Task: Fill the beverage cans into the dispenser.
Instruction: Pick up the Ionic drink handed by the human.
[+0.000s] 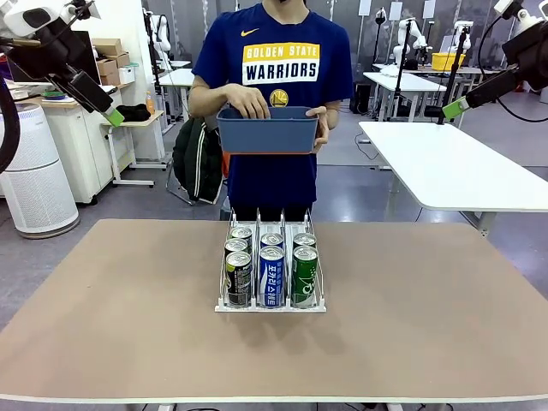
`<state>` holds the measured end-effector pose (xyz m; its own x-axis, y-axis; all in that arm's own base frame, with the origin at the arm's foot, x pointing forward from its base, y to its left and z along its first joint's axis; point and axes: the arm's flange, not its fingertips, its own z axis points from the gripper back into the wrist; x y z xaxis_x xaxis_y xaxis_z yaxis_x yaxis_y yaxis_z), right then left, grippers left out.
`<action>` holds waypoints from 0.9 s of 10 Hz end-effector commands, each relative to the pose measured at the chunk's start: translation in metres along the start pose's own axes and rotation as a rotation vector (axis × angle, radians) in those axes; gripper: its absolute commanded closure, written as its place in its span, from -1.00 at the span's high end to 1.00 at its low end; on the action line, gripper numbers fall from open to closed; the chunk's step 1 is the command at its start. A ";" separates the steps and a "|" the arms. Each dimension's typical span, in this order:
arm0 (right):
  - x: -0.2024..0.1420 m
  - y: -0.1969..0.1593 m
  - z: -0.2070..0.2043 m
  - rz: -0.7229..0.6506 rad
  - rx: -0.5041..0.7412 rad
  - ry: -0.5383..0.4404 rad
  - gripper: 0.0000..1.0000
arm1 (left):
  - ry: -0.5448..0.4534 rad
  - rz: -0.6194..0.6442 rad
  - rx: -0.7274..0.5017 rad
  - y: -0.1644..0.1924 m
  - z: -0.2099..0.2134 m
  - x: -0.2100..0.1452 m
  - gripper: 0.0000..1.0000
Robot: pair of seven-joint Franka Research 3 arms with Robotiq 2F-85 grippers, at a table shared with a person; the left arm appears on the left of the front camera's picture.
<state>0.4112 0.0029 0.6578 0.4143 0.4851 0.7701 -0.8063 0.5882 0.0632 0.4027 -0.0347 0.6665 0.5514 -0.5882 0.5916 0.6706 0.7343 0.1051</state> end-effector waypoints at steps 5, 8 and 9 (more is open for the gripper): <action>-0.001 -0.001 -0.002 0.017 0.029 -0.018 1.00 | 0.002 0.006 -0.004 -0.001 0.000 -0.004 1.00; -0.001 -0.001 -0.002 0.017 0.029 -0.018 1.00 | 0.002 0.006 -0.004 -0.001 0.000 -0.004 1.00; -0.001 -0.001 -0.002 0.017 0.029 -0.018 1.00 | 0.002 0.006 -0.004 -0.001 0.000 -0.004 1.00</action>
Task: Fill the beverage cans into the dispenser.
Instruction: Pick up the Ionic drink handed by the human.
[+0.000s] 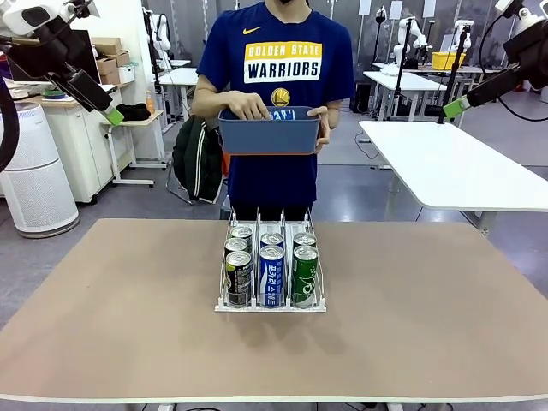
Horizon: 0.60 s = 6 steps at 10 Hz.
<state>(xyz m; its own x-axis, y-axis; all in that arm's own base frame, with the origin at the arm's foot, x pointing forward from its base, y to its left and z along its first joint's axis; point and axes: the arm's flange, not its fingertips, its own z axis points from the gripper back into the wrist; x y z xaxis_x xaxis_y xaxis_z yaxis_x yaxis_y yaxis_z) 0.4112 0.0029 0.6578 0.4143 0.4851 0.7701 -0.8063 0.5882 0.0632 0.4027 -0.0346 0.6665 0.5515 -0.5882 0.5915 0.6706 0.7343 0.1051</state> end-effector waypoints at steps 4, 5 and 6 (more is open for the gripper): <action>-0.001 -0.001 -0.002 0.017 0.029 -0.018 1.00 | 0.002 0.006 -0.004 -0.001 0.000 -0.003 1.00; -0.001 -0.001 -0.002 0.017 0.029 -0.018 1.00 | 0.002 0.006 -0.004 -0.001 0.000 -0.003 1.00; -0.001 -0.001 -0.002 0.017 0.029 -0.018 1.00 | 0.002 0.006 -0.004 -0.001 0.000 -0.003 1.00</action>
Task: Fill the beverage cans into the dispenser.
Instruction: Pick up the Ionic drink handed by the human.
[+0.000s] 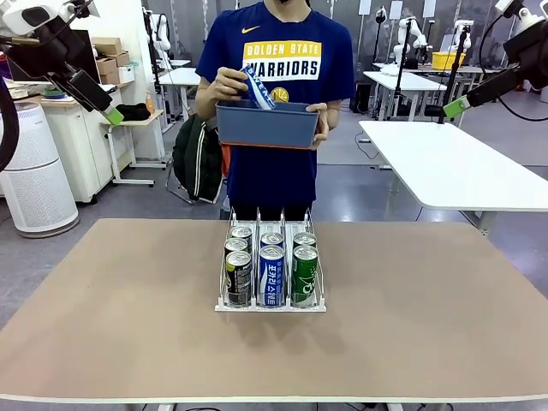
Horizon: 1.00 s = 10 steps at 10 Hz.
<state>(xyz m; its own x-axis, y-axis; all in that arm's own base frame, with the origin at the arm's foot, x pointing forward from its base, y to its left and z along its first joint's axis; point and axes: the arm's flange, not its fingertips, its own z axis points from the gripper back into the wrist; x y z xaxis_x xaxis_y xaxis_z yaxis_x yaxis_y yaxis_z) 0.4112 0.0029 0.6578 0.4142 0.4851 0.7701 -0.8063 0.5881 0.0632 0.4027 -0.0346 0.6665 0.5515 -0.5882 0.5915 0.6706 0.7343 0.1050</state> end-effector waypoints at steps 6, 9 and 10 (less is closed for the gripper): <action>-0.001 -0.001 -0.002 0.017 0.029 -0.018 1.00 | 0.002 0.006 -0.004 -0.001 0.000 -0.003 1.00; -0.001 -0.001 -0.002 0.017 0.029 -0.018 1.00 | 0.002 0.006 -0.004 -0.001 0.000 -0.003 1.00; -0.001 -0.001 -0.002 0.017 0.029 -0.018 1.00 | 0.002 0.006 -0.004 -0.001 0.000 -0.003 1.00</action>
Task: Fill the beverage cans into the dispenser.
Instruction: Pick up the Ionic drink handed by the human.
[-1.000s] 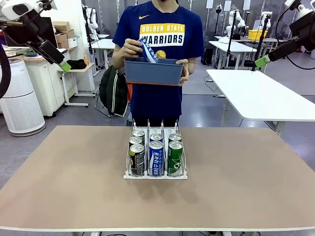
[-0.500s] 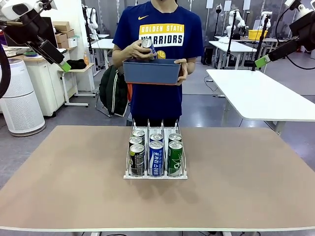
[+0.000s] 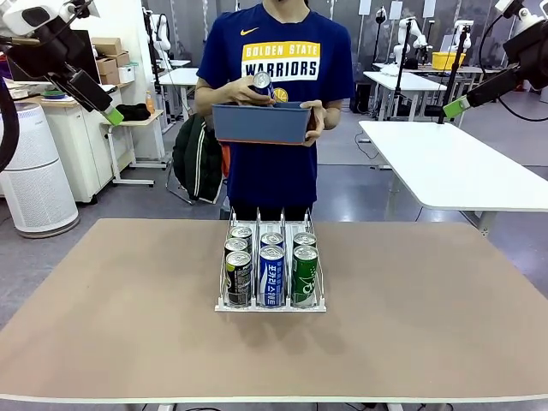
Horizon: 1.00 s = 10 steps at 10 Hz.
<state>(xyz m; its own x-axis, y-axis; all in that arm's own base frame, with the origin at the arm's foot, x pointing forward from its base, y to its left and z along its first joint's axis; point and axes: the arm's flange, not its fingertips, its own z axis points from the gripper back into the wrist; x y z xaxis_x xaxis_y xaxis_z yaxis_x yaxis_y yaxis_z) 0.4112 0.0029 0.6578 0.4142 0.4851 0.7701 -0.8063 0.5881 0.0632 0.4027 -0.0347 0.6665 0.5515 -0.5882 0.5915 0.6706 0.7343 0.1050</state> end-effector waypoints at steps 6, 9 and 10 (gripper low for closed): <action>-0.001 -0.001 -0.002 0.017 0.029 -0.018 1.00 | 0.002 0.006 -0.004 -0.001 0.000 -0.003 1.00; -0.001 -0.001 -0.002 0.017 0.029 -0.018 1.00 | 0.002 0.006 -0.004 -0.001 0.000 -0.003 1.00; -0.001 -0.001 -0.002 0.017 0.029 -0.018 1.00 | 0.002 0.006 -0.004 -0.001 0.000 -0.003 1.00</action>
<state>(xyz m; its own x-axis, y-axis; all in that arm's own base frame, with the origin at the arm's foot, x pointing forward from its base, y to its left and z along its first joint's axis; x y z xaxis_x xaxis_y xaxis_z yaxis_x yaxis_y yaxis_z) 0.4112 0.0029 0.6578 0.4142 0.4851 0.7701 -0.8063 0.5881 0.0632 0.4027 -0.0346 0.6665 0.5515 -0.5882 0.5915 0.6706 0.7343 0.1050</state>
